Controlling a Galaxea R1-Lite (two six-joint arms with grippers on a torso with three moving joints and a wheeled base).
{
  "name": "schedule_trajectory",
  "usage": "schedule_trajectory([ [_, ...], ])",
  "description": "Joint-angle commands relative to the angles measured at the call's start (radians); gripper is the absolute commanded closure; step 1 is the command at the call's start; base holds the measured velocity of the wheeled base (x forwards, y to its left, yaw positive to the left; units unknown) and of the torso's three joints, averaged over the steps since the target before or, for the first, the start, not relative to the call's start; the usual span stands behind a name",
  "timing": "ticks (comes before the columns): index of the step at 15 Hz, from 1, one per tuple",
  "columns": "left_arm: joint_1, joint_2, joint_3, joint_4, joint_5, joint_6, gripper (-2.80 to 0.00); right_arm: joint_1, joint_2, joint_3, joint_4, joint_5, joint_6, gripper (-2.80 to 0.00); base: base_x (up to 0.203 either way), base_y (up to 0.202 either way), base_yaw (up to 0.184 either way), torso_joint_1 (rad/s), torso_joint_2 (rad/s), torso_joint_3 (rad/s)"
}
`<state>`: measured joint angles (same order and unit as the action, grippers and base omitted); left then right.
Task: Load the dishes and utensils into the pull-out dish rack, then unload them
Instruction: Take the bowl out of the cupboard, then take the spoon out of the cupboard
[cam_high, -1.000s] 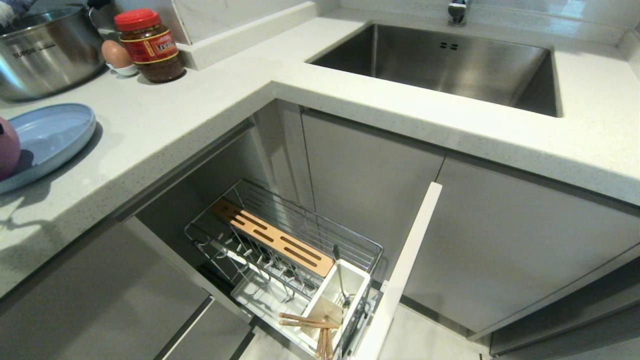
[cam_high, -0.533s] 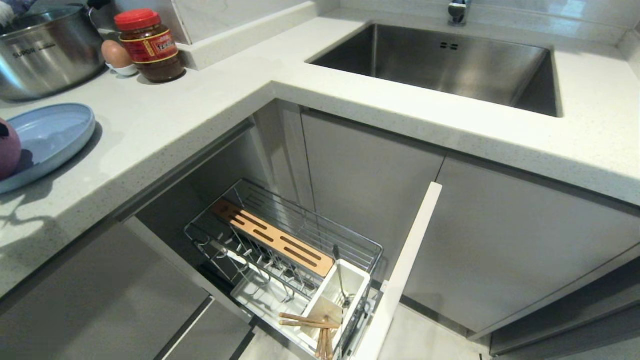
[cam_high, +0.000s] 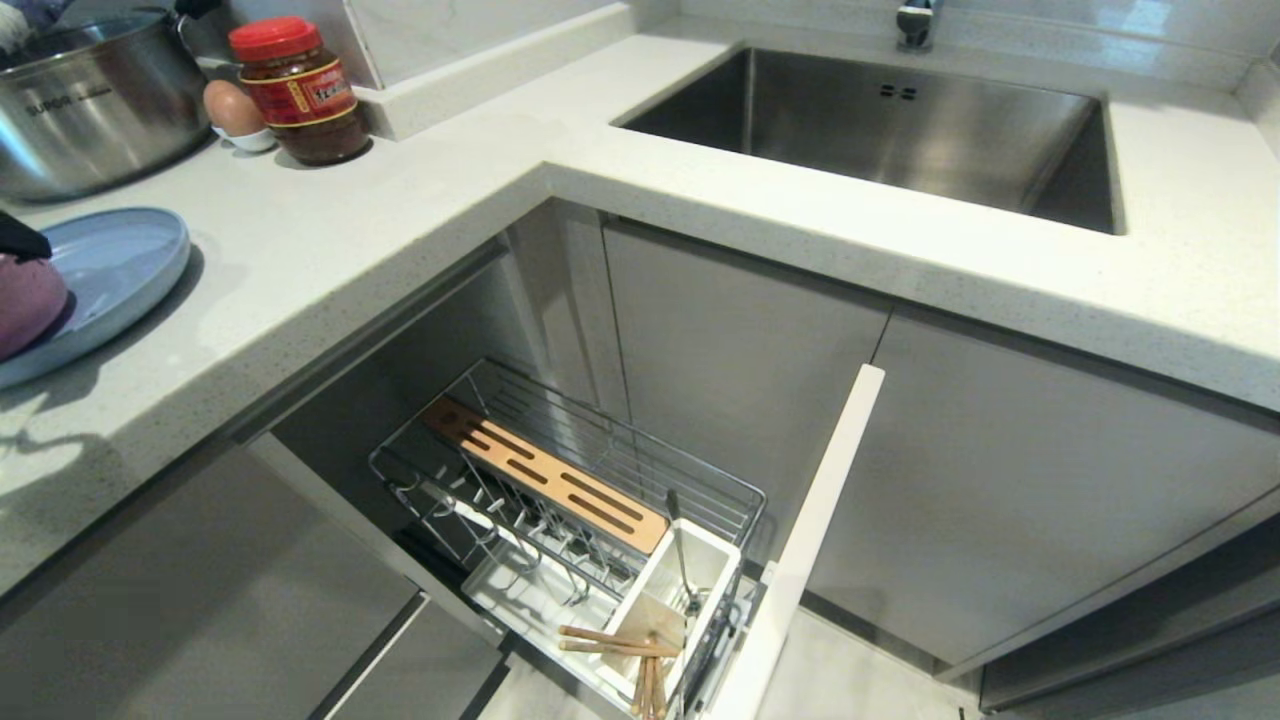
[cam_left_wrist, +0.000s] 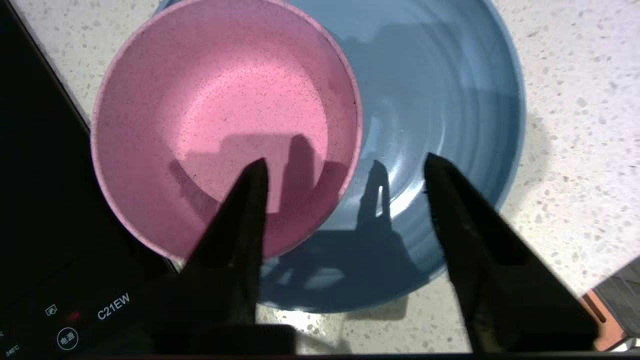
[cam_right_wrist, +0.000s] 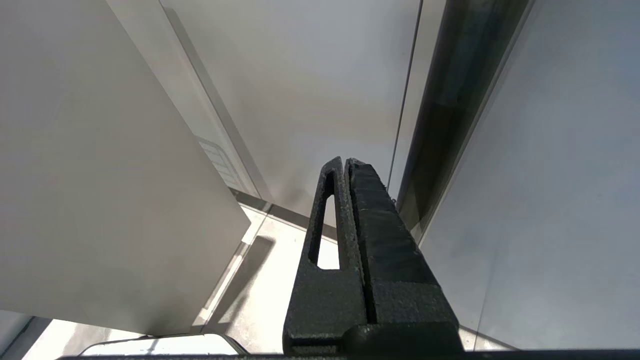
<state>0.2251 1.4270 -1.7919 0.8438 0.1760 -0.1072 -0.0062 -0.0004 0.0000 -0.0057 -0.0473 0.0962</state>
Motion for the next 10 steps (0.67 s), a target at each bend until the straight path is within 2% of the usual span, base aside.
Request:
schedule_trajectory([
  [1,0.000,-0.038,0.000,0.003,-0.001,-0.004,-2.80,0.000,-0.004,0.000,0.000,0.000,0.000,0.00,0.000,0.000,0.000,0.000,0.00,0.000],
  [5,0.000,-0.167,0.015,-0.028,-0.005,-0.027,-2.80,0.000,-0.004,0.000,0.000,0.000,0.000,0.00,0.000,0.000,0.000,0.000,0.00,0.000],
  [7,0.000,-0.241,0.026,-0.128,-0.008,-0.084,-2.80,0.000,-0.004,0.000,0.000,0.000,0.000,0.00,0.000,0.000,0.000,0.000,0.00,0.000],
  [8,-0.001,-0.270,0.046,-0.194,-0.010,-0.127,0.00,0.000,-0.004,0.000,0.000,0.000,0.000,0.00,0.000,0.000,0.000,0.000,0.00,0.000],
  [10,-0.021,-0.315,0.119,-0.338,-0.012,-0.136,0.00,0.000,-0.004,0.000,0.000,0.000,0.000,0.00,0.000,0.000,0.000,0.000,0.00,0.000],
])
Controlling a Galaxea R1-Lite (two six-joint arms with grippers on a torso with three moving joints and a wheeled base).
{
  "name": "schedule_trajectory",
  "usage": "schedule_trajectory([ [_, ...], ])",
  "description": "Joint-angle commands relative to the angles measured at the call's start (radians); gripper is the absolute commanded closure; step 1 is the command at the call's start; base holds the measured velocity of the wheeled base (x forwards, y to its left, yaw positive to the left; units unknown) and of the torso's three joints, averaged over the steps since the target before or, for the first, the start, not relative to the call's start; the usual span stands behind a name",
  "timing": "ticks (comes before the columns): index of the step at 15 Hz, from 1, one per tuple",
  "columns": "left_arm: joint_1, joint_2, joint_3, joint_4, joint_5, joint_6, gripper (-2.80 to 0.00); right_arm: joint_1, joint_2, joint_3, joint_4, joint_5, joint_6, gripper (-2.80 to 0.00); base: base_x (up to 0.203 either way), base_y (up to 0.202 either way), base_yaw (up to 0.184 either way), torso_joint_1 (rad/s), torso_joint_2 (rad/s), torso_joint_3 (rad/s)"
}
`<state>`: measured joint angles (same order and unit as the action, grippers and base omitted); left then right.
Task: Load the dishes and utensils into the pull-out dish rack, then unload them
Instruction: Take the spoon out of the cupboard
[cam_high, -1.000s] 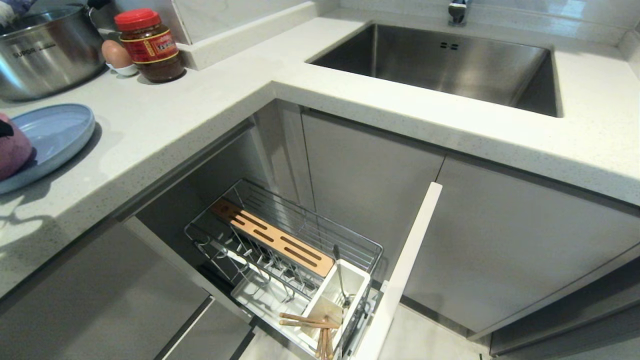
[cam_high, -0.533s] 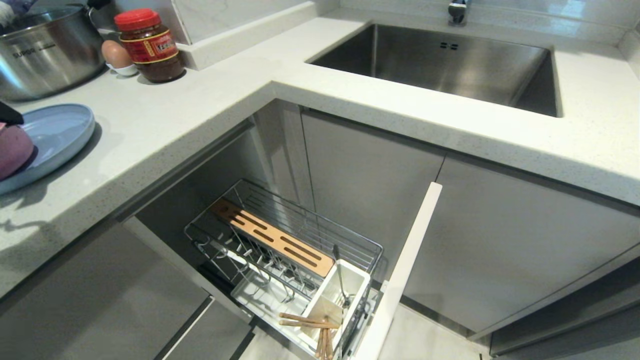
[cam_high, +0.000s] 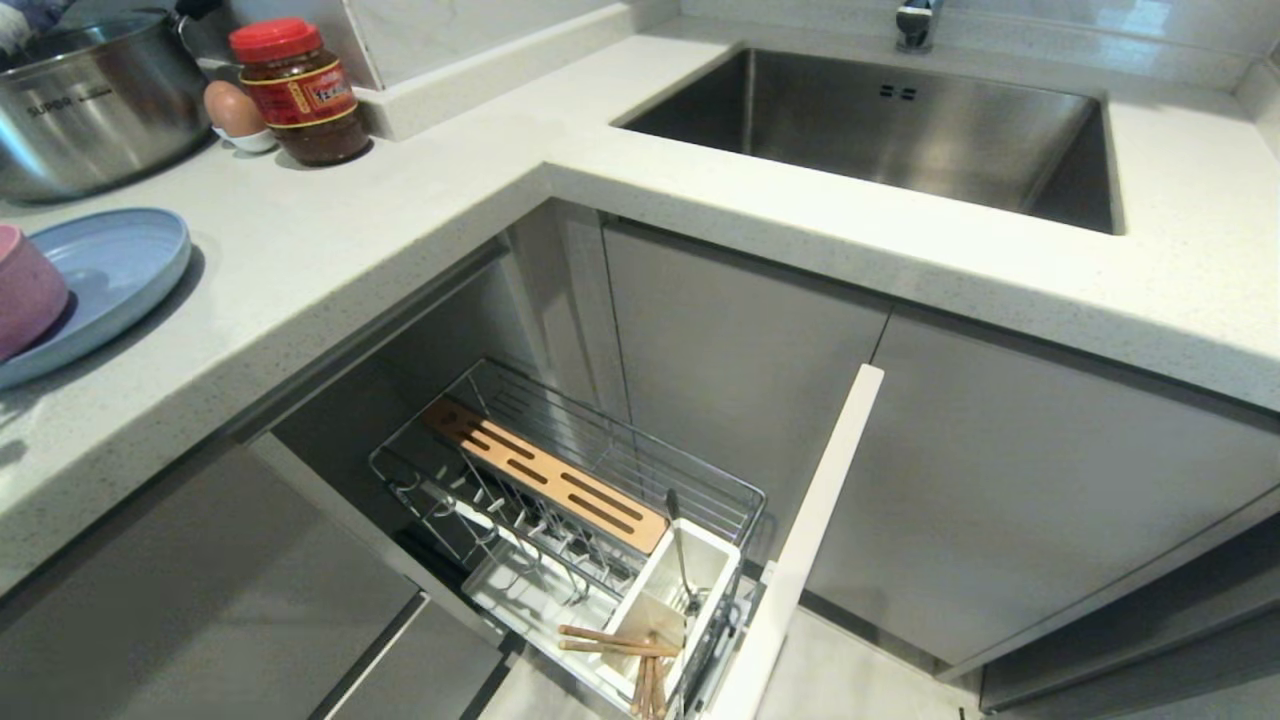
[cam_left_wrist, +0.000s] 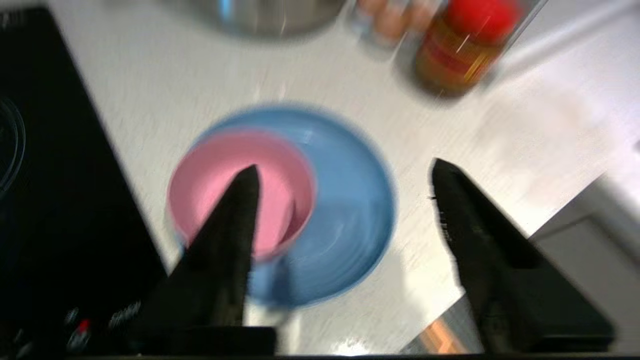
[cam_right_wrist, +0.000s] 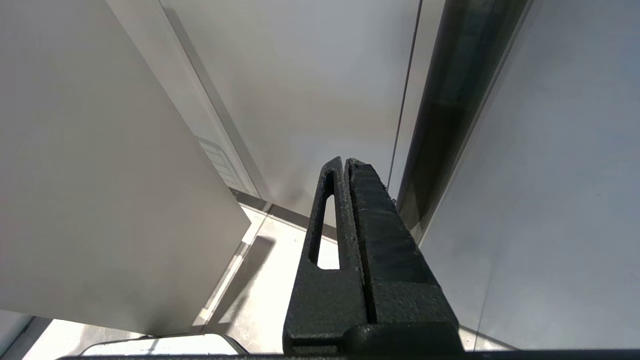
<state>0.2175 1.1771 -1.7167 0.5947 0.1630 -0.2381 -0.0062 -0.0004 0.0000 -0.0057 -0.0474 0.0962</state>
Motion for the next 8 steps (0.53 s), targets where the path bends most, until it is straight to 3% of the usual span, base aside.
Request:
schedule_trajectory([
  [1,-0.028,-0.081,0.073,-0.156,0.000,-0.010,0.00,0.000,-0.004,0.000,0.000,0.000,0.000,0.00,0.000,0.000,0.000,0.000,0.00,0.000],
  [3,-0.066,-0.089,0.090,-0.216,0.000,-0.031,0.00,0.000,-0.004,0.000,0.000,0.000,0.000,0.00,0.000,0.000,0.000,0.000,0.00,0.000],
  [8,-0.253,-0.072,0.040,-0.248,0.001,-0.236,0.00,0.000,-0.004,0.000,0.000,0.000,0.000,0.00,0.000,0.000,0.000,0.000,0.00,0.000],
])
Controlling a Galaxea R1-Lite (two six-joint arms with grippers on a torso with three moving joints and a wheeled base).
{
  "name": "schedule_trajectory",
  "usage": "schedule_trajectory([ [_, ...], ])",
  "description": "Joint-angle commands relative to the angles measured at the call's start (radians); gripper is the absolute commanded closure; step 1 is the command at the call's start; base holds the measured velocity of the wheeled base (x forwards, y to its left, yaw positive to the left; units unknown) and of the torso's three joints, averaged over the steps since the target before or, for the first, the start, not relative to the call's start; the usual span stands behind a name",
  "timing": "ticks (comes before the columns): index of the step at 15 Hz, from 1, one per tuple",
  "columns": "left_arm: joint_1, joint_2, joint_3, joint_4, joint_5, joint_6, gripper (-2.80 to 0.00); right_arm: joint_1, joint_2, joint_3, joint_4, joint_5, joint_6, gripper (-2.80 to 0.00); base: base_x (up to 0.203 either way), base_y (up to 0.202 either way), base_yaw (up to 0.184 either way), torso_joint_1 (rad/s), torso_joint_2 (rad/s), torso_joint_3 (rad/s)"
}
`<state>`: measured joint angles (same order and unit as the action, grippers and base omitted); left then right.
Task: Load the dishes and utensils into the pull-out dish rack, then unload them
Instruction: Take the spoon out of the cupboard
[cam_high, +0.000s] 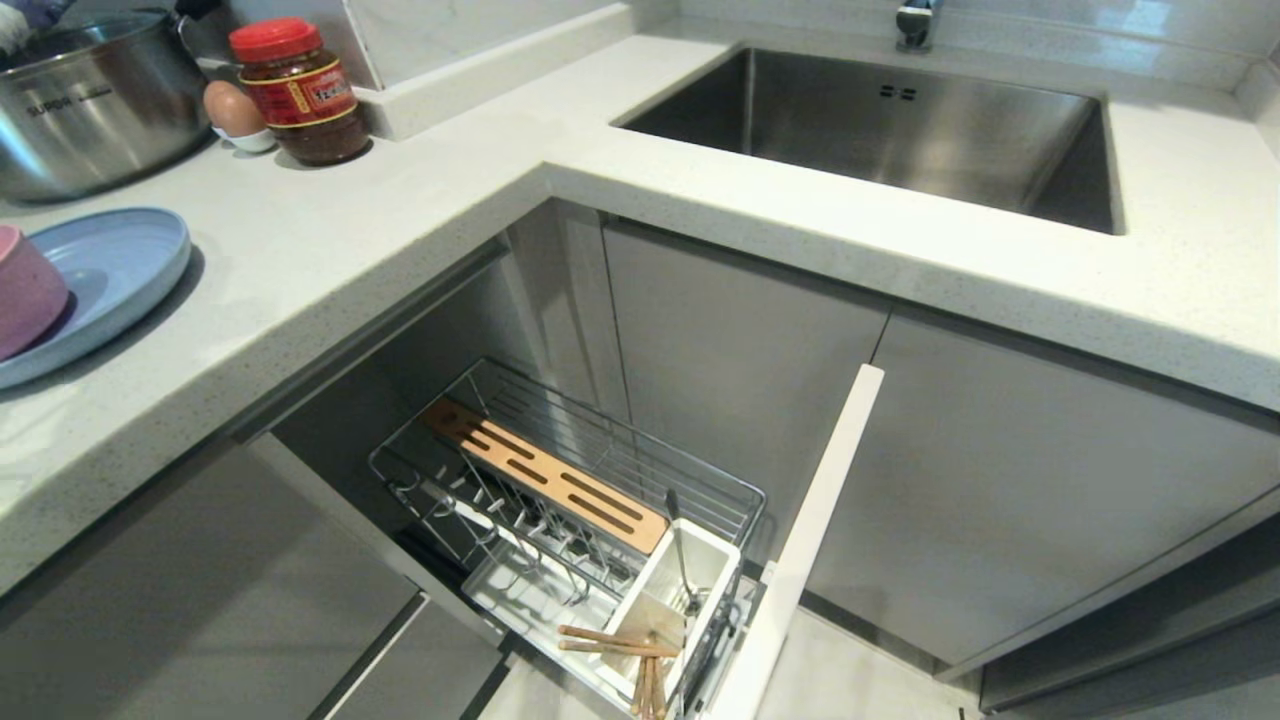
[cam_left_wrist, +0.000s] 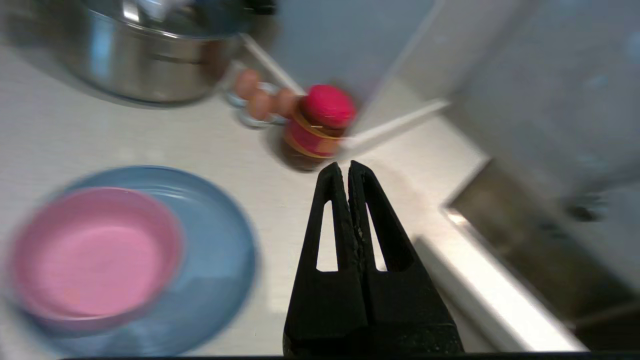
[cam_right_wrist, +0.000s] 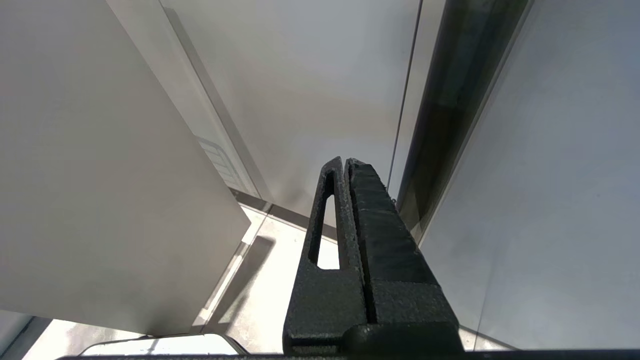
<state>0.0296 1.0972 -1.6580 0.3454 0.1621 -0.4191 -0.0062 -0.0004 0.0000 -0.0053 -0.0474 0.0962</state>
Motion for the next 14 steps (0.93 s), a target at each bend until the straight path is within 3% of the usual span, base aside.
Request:
schedule_trajectory([
  [1,-0.104,0.015,-0.026,0.002,0.003,-0.085,0.00,0.000,-0.004,0.000,-0.001,0.000,0.000,0.00,0.000,0.000,0.000,0.000,0.00,0.000],
  [4,-0.233,0.059,-0.026,0.034,0.007,-0.109,0.00,0.000,-0.004,0.000,-0.001,0.000,0.000,0.00,0.000,0.000,0.000,0.000,0.00,0.000],
  [8,-0.453,0.147,-0.014,0.170,0.013,-0.122,0.00,0.000,-0.004,0.000,-0.001,0.000,0.000,0.00,0.000,0.000,0.000,0.000,0.00,0.000],
  [11,-0.566,0.249,0.020,0.240,0.027,-0.132,0.00,0.000,-0.004,0.000,-0.001,0.000,0.000,0.00,0.000,0.000,0.000,0.000,0.00,0.000],
  [13,-0.668,0.311,0.056,0.247,0.097,-0.135,0.00,0.000,-0.004,0.000,-0.001,0.000,0.000,0.00,0.000,0.000,0.000,0.000,0.00,0.000],
  [14,-0.713,0.361,0.082,0.248,0.183,-0.134,0.00,0.000,-0.004,0.000,-0.001,0.000,0.000,0.00,0.000,0.000,0.000,0.000,0.00,0.000],
])
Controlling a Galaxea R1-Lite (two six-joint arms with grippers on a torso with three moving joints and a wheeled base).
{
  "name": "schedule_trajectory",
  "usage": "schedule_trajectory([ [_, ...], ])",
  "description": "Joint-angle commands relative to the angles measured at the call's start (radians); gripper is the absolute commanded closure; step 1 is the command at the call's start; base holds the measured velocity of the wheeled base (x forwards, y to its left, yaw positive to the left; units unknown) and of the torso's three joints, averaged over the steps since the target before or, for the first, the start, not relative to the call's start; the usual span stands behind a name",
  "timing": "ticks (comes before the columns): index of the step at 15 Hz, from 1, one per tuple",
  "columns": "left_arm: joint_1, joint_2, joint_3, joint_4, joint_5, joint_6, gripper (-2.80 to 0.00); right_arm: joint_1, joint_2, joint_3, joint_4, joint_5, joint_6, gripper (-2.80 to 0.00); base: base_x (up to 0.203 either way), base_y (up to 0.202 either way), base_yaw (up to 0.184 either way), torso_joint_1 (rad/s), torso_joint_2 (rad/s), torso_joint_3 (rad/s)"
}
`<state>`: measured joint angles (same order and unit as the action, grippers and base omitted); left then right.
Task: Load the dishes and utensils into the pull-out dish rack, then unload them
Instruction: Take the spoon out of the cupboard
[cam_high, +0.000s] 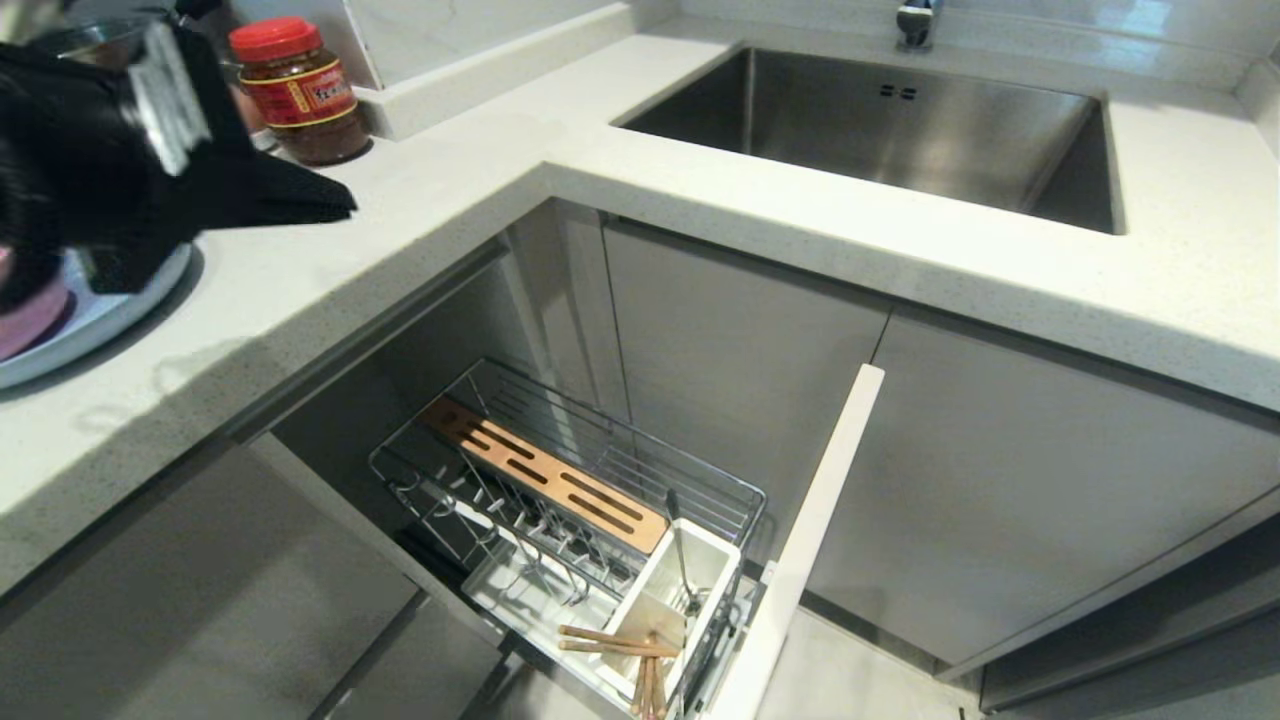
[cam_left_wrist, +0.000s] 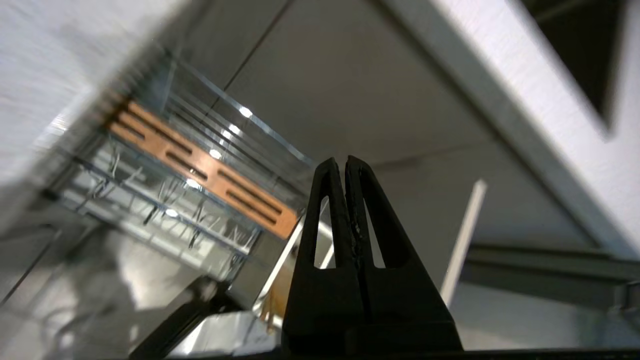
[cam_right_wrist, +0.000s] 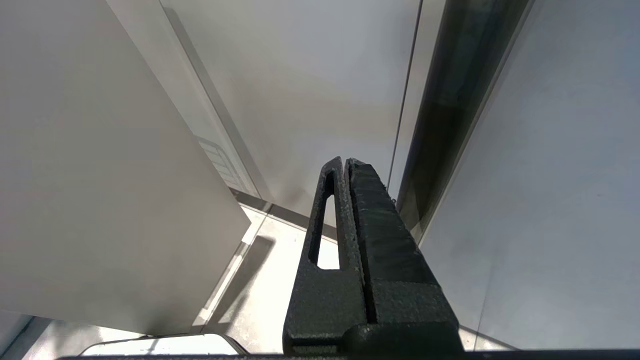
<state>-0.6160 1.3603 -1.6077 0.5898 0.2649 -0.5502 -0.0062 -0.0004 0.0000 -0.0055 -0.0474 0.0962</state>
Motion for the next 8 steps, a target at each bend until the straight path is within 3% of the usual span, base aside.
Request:
schedule_trajectory([
  [1,-0.106,0.146,0.054,0.002,0.161,0.000,0.00,0.000,-0.004,0.000,-0.001,0.000,0.000,0.00,0.000,0.000,0.000,0.000,0.00,0.000],
  [3,-0.143,0.247,0.049,-0.001,0.230,0.027,0.00,0.000,-0.004,0.000,-0.001,0.000,0.000,0.00,0.000,0.000,0.000,0.000,0.00,0.000],
  [5,-0.174,0.326,0.024,0.003,0.248,0.117,0.00,0.000,-0.004,0.000,-0.001,0.000,0.000,0.00,0.000,0.000,0.000,0.000,0.00,0.000],
  [7,-0.173,0.399,0.016,0.006,0.223,0.145,0.00,0.000,-0.004,0.000,-0.001,0.000,0.000,0.00,0.000,0.000,0.000,0.000,0.00,0.000],
  [8,-0.174,0.434,0.000,0.020,0.157,0.185,0.00,0.000,-0.004,0.000,-0.001,0.000,0.000,0.00,0.000,0.000,0.000,0.000,0.00,0.000],
])
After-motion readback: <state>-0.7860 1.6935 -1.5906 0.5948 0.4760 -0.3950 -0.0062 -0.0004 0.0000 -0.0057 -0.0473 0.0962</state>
